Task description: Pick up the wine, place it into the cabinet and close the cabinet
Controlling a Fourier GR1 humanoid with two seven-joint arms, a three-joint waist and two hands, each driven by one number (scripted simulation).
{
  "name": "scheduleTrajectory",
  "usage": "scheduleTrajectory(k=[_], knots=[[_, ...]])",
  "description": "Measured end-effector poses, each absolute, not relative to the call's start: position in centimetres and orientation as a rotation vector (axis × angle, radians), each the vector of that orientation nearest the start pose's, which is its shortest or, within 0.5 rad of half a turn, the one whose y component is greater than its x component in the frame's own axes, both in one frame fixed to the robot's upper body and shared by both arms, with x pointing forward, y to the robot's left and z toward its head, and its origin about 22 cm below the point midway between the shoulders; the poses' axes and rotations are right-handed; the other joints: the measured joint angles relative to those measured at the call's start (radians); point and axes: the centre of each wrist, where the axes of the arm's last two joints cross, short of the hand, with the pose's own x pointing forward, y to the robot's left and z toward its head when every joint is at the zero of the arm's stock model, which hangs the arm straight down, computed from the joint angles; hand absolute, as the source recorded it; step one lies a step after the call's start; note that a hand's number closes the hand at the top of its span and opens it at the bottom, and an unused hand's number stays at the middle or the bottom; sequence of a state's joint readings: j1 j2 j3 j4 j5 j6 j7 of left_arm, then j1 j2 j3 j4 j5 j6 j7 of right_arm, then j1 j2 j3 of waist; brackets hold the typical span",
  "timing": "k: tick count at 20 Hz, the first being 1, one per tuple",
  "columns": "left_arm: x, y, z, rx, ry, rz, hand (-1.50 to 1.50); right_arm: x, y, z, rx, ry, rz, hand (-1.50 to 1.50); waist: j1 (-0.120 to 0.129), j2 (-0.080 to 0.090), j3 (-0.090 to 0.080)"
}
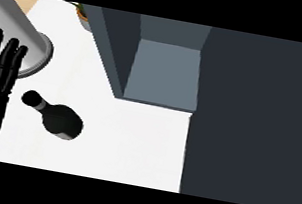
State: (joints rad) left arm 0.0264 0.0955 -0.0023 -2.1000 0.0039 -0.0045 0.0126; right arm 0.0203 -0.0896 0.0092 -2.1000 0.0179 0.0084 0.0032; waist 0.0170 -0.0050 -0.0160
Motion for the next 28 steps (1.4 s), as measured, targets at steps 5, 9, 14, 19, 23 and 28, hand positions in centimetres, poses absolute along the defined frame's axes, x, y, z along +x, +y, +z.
scheduleTrajectory(k=[5, 9, 14, 19, 23, 28], knots=[[19.7, 23.9, 11.7, -0.15, -2.068, -0.239, -1.5, 19.5, -23.6, 12.3, -0.022, -2.079, 0.127, -1.5, -0.016, 0.001, 0.011], [18.3, 22.5, 10.2, -0.455, -1.939, -0.287, -1.5, 18.5, -23.2, 12.0, 0.111, -2.013, 0.192, -1.5, -0.019, 0.001, 0.013], [15.6, 22.8, 10.8, -0.65, -1.828, -0.275, -1.5, 16.4, -23.6, 13.0, 0.208, -1.949, 0.253, -1.5, -0.017, 0.0, 0.015], [13.7, 23.1, 12.4, -0.677, -1.762, -0.288, -1.5, 14.5, -23.9, 15.1, 0.235, -1.932, 0.262, -1.5, -0.016, 0.001, 0.016], [13.4, 22.6, 12.4, -0.686, -1.718, -0.274, -1.5, 14.4, -23.6, 15.5, 0.238, -1.909, 0.266, -1.5, -0.015, 0.002, 0.016], [13.4, 22.7, 12.7, -0.66, -1.685, -0.25, -1.5, 14.9, -23.3, 16.3, 0.232, -1.904, 0.28, -1.5, -0.012, 0.002, 0.016]])
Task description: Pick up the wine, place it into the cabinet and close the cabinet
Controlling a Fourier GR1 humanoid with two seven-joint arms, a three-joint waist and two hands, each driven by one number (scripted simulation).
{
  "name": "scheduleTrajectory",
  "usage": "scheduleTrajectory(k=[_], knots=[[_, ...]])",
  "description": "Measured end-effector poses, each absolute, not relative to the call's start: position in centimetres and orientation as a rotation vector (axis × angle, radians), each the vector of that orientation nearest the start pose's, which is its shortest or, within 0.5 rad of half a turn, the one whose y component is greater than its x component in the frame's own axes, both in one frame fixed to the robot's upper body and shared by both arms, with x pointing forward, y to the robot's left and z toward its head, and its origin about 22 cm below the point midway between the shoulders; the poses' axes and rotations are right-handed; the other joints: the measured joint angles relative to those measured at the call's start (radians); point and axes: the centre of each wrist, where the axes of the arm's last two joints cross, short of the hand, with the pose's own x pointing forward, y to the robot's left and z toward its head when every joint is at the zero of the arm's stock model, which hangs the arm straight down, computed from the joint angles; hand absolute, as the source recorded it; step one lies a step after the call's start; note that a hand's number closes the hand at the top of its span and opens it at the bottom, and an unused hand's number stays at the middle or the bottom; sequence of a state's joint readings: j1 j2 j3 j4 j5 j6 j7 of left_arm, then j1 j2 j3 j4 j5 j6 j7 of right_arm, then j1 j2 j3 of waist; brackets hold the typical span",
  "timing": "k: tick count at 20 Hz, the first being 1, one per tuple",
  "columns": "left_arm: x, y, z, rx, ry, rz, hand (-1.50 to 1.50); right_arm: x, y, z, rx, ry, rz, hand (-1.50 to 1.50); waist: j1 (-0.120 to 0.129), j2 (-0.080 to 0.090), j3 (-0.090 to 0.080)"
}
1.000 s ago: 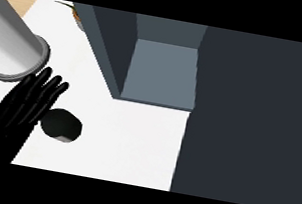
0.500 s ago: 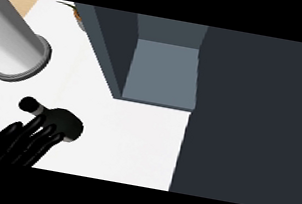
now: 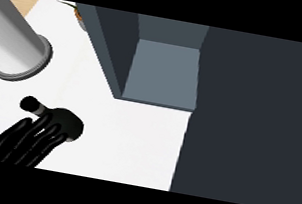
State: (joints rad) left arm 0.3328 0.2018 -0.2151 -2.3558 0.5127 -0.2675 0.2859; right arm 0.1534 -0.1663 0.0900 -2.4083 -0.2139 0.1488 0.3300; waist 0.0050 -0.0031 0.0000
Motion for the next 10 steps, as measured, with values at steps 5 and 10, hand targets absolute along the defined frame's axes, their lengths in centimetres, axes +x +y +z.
scheduleTrajectory(k=[5, 10], knots=[[13.5, 23.4, 13.0, -0.61, -1.669, -0.218, -1.5, 15.3, -23.2, 17.0, 0.216, -1.904, 0.269, -1.5, 0.001, 0.0, 0.0], [13.7, 24.3, 13.3, -0.555, -1.676, -0.195, -1.5, 15.4, -22.9, 17.5, 0.215, -1.9, 0.262, -1.5, 0.001, -0.002, 0.0]])
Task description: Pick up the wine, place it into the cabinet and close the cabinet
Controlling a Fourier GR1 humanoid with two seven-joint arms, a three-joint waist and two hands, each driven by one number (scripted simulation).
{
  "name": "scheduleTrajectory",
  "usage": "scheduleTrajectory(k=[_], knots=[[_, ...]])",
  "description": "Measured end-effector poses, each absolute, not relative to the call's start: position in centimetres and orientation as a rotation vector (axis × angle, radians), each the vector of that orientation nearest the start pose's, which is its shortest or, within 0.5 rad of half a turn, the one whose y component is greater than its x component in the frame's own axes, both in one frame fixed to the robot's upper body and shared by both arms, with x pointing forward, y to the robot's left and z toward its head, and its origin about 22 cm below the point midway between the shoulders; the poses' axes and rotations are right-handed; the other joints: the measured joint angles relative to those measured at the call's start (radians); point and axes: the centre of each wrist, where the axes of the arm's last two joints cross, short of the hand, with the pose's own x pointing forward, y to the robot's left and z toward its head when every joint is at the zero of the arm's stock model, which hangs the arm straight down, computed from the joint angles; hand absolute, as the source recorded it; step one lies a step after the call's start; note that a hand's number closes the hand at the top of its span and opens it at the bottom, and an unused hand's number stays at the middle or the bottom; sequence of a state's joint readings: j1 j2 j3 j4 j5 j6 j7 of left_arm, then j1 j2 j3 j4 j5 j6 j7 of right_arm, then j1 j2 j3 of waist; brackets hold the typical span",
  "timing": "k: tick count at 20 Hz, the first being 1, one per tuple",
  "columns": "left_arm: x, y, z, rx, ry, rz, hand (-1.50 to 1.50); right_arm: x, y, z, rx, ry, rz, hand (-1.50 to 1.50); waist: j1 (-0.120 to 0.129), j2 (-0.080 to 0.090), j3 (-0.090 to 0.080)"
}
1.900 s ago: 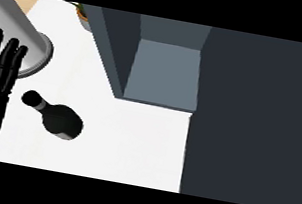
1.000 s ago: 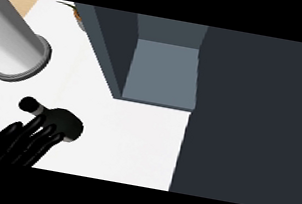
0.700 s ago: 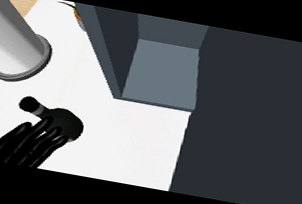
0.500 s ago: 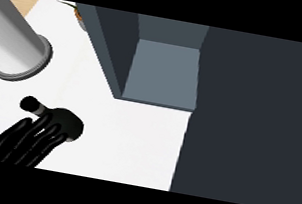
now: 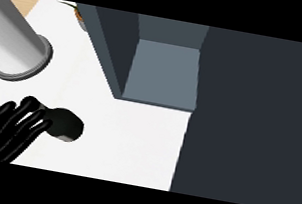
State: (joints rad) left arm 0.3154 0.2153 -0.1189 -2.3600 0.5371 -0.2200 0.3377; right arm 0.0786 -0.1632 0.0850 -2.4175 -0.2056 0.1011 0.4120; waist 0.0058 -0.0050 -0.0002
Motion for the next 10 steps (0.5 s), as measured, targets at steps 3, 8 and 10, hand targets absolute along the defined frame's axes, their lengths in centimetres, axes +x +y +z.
scheduleTrajectory(k=[3, 8, 10], knots=[[14.1, 25.1, 13.8, -0.507, -1.692, -0.19, -1.5, 15.4, -22.7, 17.7, 0.221, -1.895, 0.254, -1.5, -0.002, 0.0, 0.0], [14.3, 27.0, 14.4, -0.417, -1.71, -0.186, -1.5, 15.5, -22.6, 17.8, 0.21, -1.892, 0.254, -1.5, -0.001, -0.001, 0.0], [14.4, 27.7, 14.6, -0.395, -1.721, -0.182, -1.5, 15.6, -22.5, 18.0, 0.21, -1.898, 0.255, -1.5, -0.001, 0.0, 0.0]])
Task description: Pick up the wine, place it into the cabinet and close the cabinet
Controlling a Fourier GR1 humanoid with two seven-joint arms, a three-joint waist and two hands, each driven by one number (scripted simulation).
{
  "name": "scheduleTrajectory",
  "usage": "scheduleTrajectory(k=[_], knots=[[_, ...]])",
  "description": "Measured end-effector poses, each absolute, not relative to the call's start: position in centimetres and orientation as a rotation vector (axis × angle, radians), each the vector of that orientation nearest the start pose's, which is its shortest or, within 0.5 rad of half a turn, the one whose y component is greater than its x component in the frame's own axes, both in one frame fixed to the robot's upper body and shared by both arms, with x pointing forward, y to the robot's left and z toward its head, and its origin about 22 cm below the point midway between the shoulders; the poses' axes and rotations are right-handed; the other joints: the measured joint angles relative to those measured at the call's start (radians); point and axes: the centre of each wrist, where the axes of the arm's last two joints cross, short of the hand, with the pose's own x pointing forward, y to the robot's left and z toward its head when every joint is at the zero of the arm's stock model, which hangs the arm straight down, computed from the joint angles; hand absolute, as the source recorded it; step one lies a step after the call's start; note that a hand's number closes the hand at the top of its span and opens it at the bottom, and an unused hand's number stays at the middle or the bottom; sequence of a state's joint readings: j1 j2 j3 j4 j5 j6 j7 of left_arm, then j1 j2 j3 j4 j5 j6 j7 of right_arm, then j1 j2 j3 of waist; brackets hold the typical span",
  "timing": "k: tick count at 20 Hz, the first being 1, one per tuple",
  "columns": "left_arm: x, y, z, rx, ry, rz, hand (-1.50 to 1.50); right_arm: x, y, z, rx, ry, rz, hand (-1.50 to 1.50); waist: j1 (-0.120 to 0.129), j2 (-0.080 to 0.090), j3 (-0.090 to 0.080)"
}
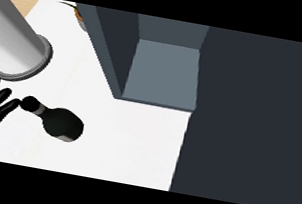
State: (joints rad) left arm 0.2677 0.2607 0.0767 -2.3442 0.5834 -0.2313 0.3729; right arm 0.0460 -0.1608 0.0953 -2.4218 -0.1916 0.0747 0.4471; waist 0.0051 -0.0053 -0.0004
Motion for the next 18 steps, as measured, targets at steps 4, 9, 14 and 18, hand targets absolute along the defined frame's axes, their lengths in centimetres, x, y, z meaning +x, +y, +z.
scheduleTrajectory(k=[4, 9, 14, 18], knots=[[15.0, 29.0, 15.1, -0.391, -1.731, -0.158, -1.5, 15.5, -22.7, 18.1, 0.193, -1.899, 0.254, -1.5, -0.004, 0.0, 0.0], [15.7, 30.6, 16.4, -0.424, -1.746, -0.115, -1.5, 15.7, -22.5, 18.8, 0.184, -1.9, 0.261, -1.5, -0.005, 0.002, 0.0], [16.1, 32.0, 15.8, -0.463, -1.723, -0.104, -1.5, 15.4, -22.3, 18.8, 0.188, -1.885, 0.259, -1.5, -0.009, 0.002, 0.0], [17.0, 33.6, 14.7, -0.474, -1.691, -0.1, -1.5, 15.4, -22.2, 18.9, 0.186, -1.882, 0.262, -1.5, -0.012, 0.002, 0.0]])
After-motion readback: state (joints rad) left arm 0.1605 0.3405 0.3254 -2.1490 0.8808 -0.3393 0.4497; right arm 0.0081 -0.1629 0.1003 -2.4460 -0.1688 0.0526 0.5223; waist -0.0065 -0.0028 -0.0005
